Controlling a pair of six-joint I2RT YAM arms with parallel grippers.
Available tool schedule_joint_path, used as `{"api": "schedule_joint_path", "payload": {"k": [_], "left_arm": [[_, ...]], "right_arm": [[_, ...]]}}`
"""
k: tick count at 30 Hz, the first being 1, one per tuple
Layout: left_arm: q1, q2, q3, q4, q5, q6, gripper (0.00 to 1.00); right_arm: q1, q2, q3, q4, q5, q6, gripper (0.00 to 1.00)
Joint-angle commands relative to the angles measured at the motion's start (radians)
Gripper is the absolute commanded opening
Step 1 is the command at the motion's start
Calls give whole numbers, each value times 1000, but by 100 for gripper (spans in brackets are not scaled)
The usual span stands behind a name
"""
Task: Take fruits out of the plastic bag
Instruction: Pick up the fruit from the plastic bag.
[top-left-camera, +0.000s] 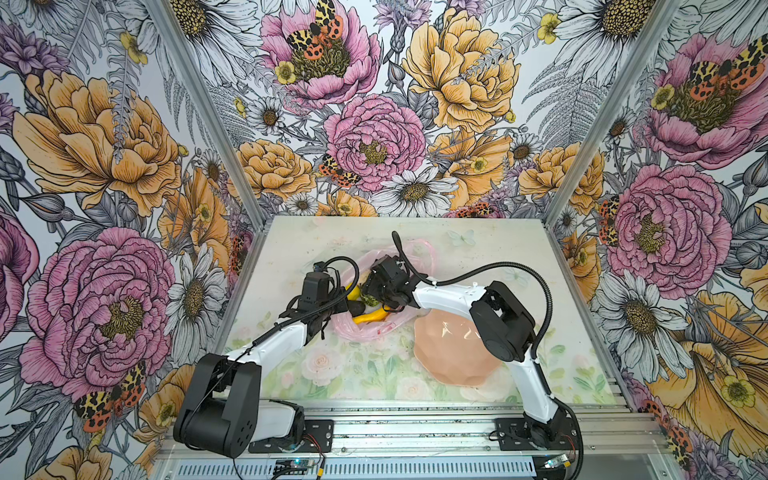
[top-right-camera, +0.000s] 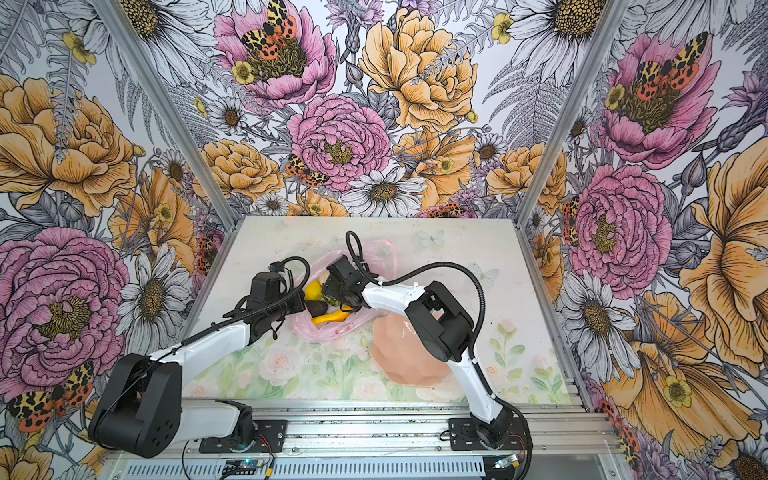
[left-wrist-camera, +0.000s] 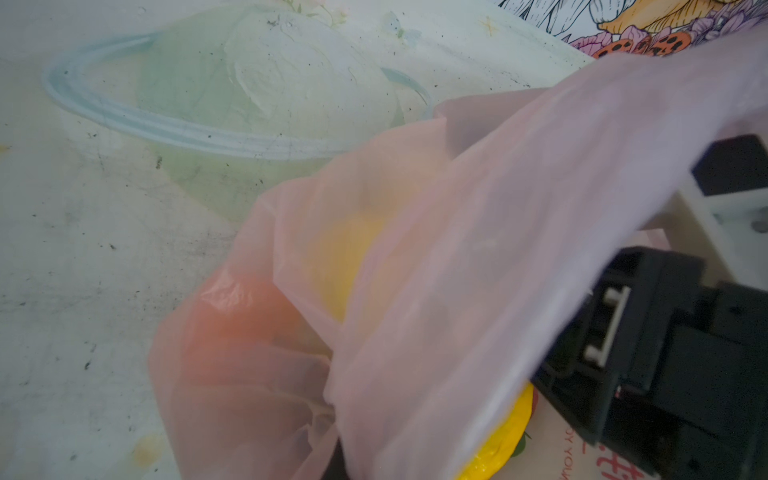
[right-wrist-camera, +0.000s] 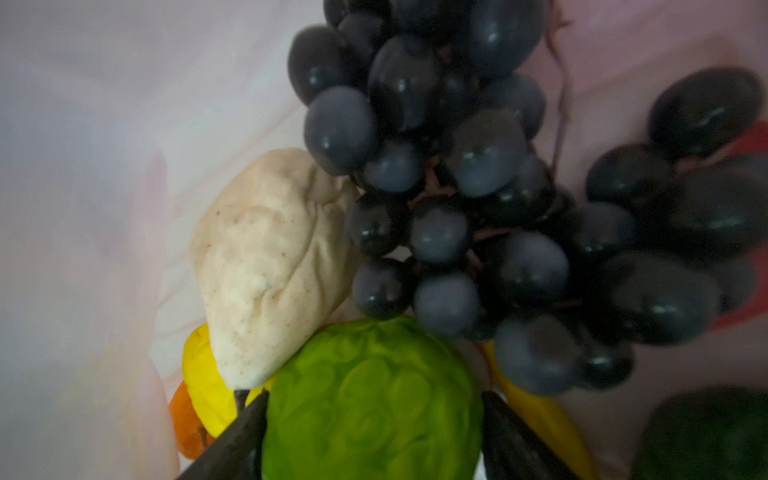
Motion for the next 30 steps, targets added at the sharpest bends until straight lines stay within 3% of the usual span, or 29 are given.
{"api": "schedule_joint_path", "payload": {"k": [1,10,30], "left_arm": [[-8,-15,7,13,-31,23,2],[-3,-4,4,16,-42,24,2],[76,13,-26,63,23,-13,1]], "right_arm": [[-5,49,24,0,-30,8,76],[2,-22,-3,24,31,-80,63],[61,-293,-179,56,173,-419,56]]}}
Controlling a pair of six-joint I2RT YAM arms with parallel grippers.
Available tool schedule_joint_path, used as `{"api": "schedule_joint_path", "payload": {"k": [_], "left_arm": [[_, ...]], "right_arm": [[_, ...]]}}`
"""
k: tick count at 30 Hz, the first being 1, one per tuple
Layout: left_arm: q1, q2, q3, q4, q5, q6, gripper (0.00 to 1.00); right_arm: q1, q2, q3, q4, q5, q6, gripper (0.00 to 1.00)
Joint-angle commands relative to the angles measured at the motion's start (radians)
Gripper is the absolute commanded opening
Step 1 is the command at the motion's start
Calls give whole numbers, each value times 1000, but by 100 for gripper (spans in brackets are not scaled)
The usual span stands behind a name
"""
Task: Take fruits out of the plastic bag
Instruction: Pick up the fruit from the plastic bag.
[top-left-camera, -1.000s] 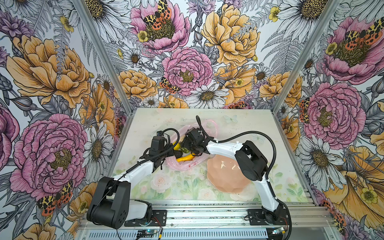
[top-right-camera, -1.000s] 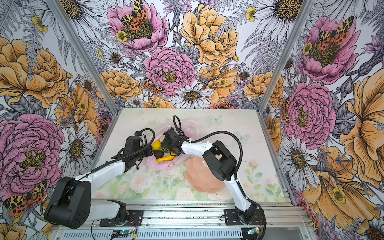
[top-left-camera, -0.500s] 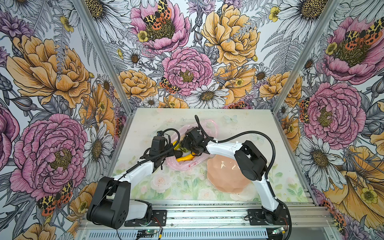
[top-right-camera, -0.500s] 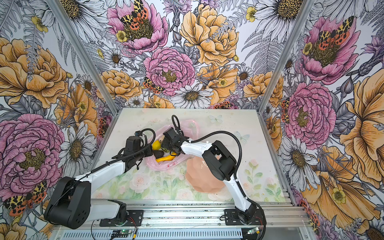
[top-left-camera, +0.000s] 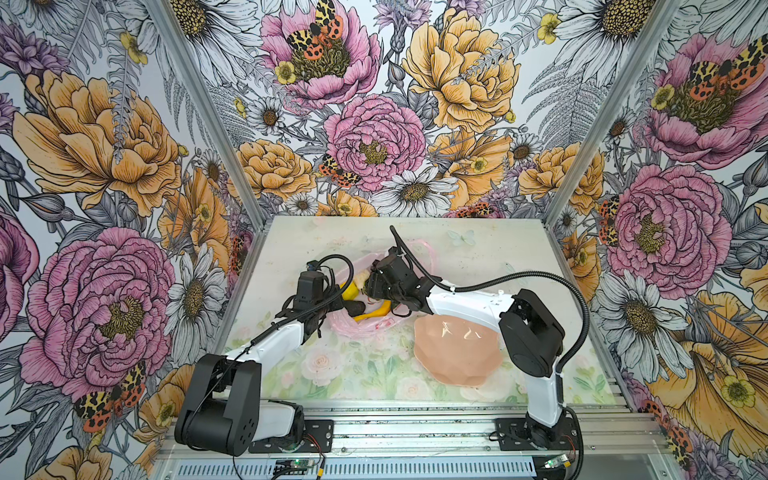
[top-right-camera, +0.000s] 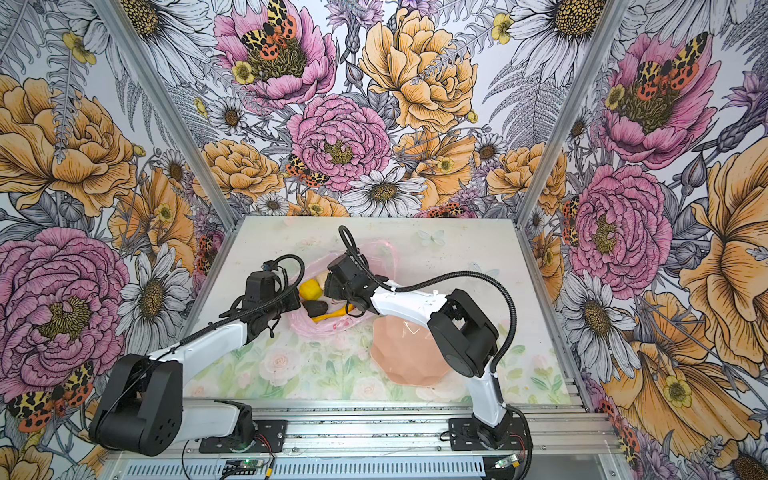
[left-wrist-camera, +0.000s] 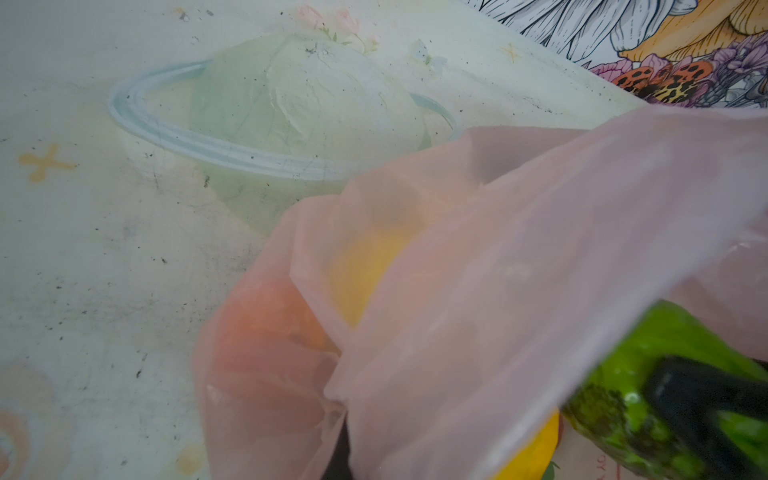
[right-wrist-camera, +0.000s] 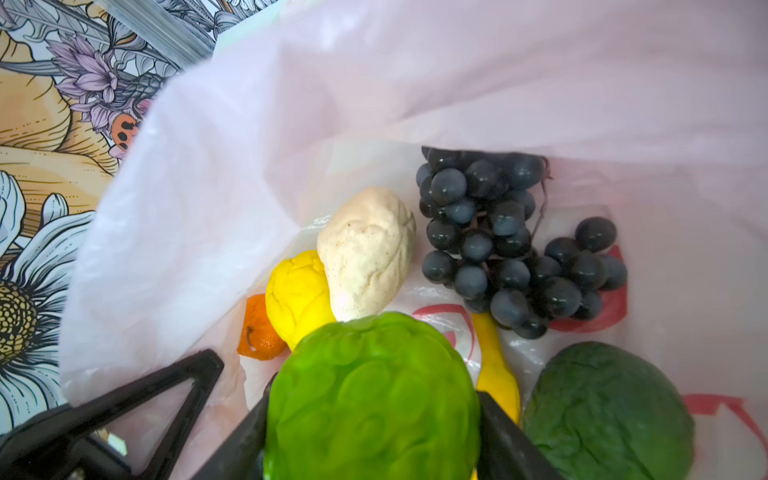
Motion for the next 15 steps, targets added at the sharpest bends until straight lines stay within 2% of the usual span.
{"api": "schedule_joint_path", "payload": {"k": [1,15], "left_arm": [[15,10,-22,38,29,-16,1],[44,20,-34,63,61,-30,1]], "right_arm": [[18,-64,-23,24,51,-107,56],[39,-234,-144,24,174,-328,52]]}}
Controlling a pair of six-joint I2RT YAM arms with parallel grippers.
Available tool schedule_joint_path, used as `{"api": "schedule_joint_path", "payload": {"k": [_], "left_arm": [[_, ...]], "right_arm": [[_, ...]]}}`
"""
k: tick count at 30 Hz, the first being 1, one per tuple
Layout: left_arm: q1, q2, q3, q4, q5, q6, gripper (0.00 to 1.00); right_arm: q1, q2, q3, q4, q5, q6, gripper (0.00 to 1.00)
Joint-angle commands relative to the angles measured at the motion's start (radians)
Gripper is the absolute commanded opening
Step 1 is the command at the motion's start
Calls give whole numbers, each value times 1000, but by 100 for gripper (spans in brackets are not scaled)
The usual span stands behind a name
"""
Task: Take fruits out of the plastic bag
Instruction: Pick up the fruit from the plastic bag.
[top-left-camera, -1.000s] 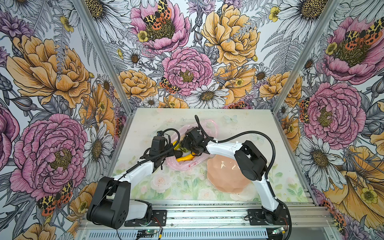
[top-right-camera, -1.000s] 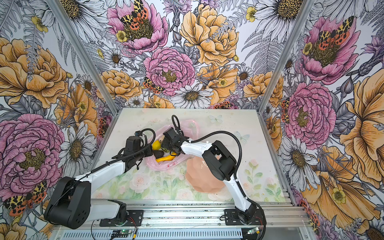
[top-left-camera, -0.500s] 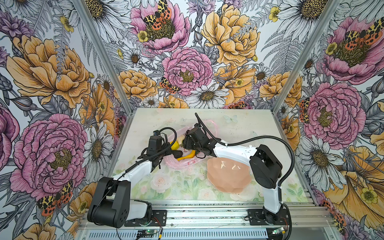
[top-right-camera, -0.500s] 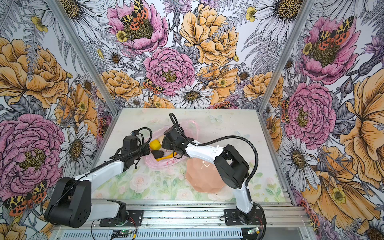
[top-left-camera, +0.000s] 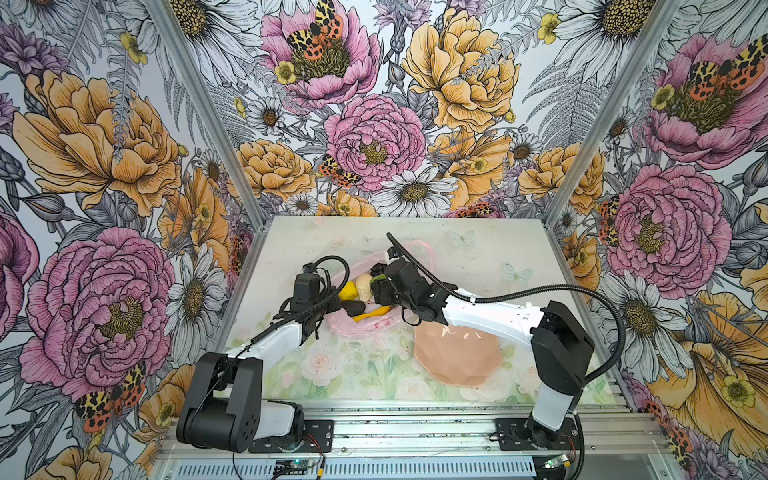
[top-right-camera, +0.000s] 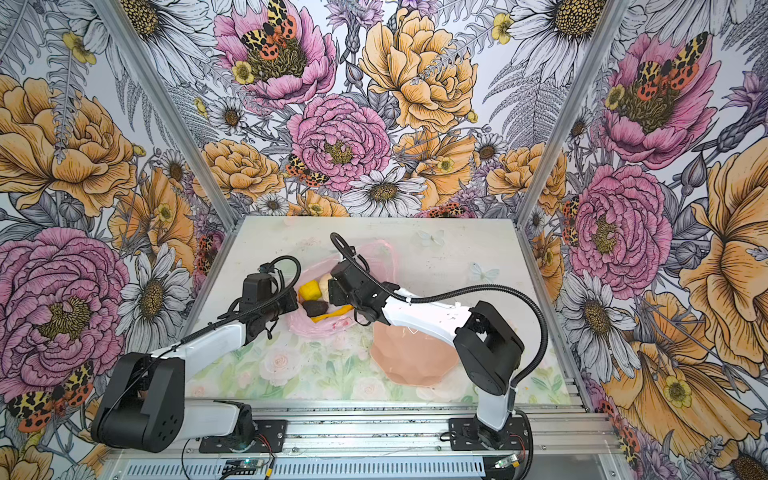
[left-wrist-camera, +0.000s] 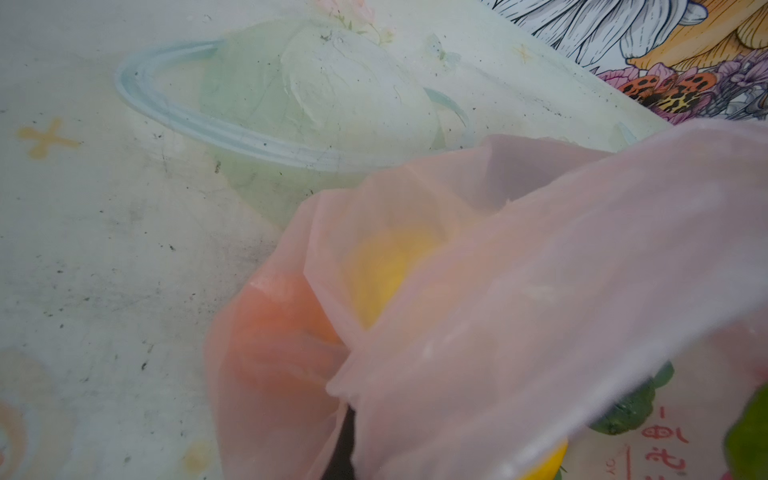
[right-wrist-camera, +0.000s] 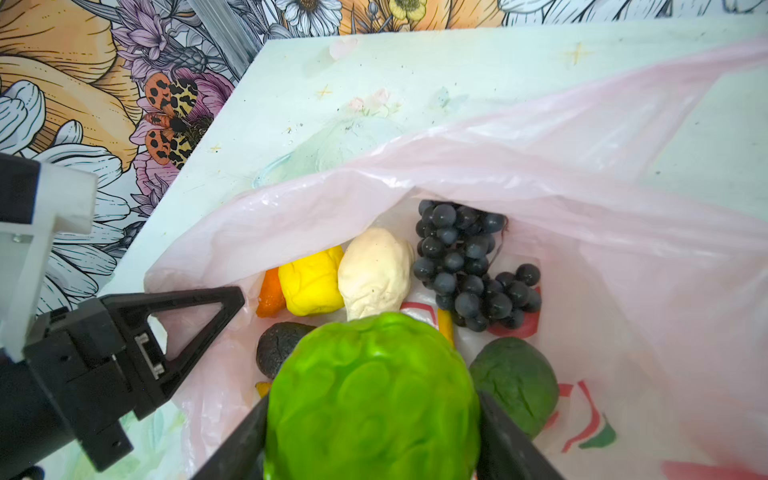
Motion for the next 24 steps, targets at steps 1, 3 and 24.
{"api": "schedule_joint_path", "payload": {"k": [1,3,24], "left_arm": [[11,11,-10,35,23,-11,1],[13,11,-11,38,25,-11,1],[17,25,-11,46,31,-14,1]], "right_arm": [[1,-46,-18,18,64,-74,52],[1,-54,-20,19,69,-83,52],[53,-396,-388,13,355,-247,49]]}}
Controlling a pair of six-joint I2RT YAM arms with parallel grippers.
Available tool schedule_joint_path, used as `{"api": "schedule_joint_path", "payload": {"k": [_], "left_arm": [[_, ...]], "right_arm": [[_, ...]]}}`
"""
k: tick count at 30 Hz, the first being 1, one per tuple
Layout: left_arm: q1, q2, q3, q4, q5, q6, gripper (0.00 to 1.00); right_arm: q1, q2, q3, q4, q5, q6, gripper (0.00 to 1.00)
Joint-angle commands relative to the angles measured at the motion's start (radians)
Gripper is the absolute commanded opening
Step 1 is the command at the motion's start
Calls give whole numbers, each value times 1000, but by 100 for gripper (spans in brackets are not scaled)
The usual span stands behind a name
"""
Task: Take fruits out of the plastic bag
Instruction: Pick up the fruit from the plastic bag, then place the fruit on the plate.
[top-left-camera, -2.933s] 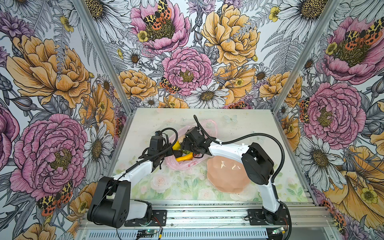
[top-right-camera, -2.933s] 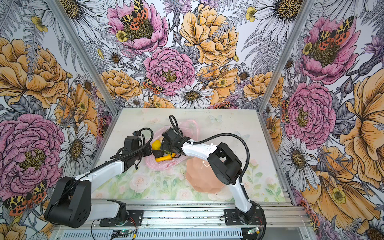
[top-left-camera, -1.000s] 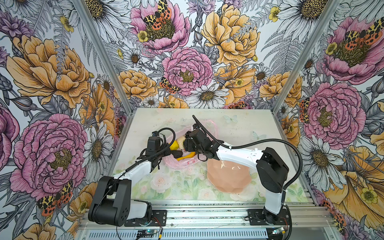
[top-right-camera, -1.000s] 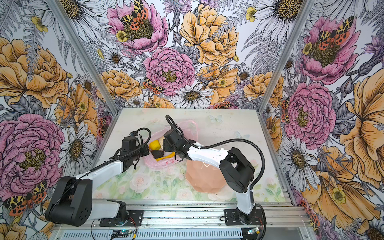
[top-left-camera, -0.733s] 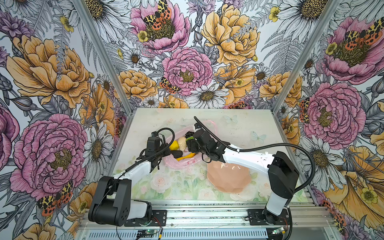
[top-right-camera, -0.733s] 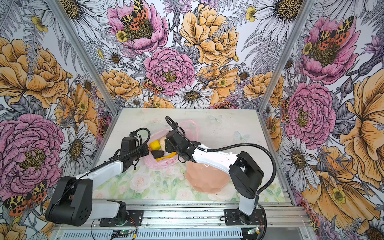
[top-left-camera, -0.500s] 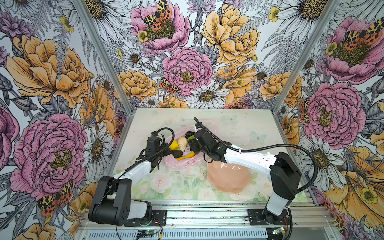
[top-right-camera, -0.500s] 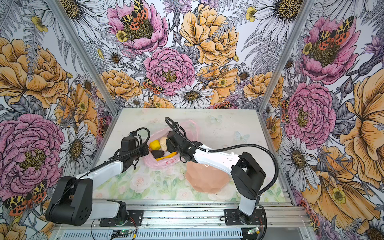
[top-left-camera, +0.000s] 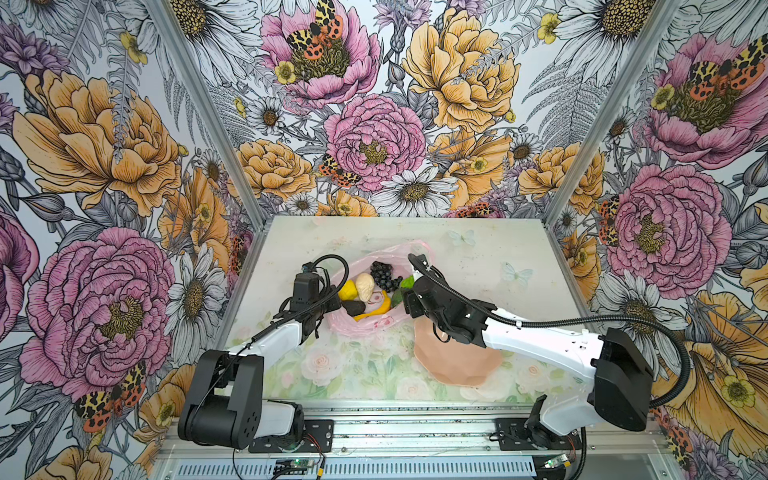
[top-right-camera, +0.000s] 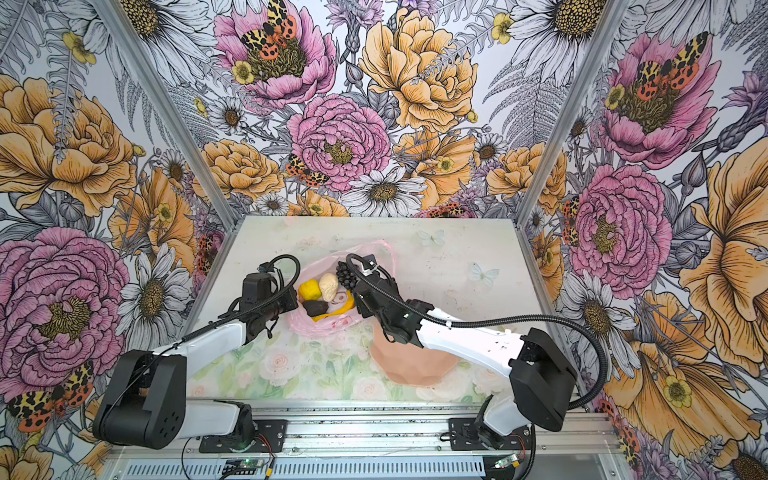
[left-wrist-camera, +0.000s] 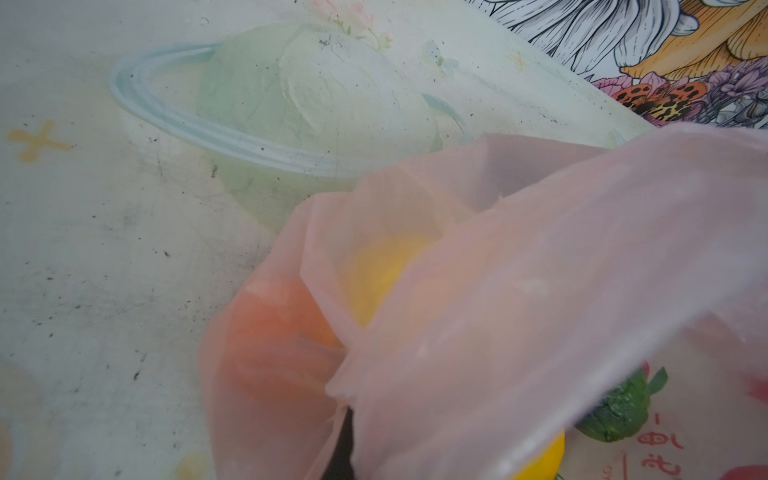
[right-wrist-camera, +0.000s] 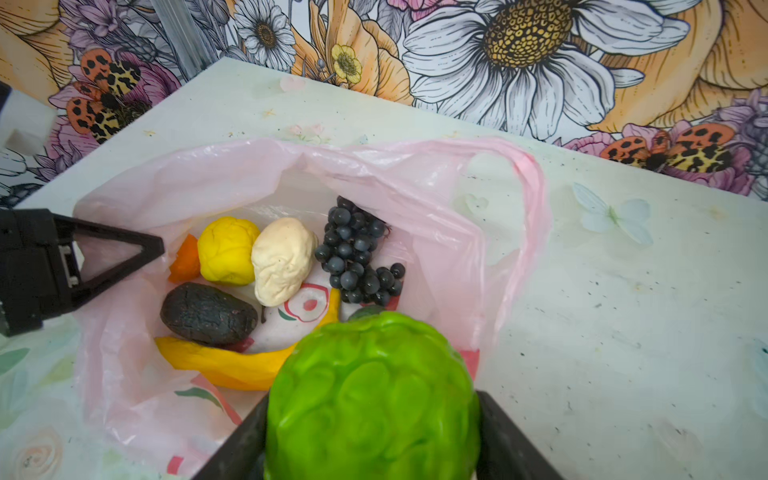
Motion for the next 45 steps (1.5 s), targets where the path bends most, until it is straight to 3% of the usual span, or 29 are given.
{"api": "schedule_joint_path", "payload": {"k": [1,11,27,45], "left_arm": [[10,11,-11,21,21,-7,1],[11,11,-11,22,21,-7,1],[26,5,-20,28,31,-15,1],[36,9,-21,37,38,-18,1]], "right_arm": [[21,-72,-88,5,133,-30,49],[92,-145,-276,5,251,28,47],[99,7,-371,13,244,177,46],[-28,37,-468,212,308,151,46]]}}
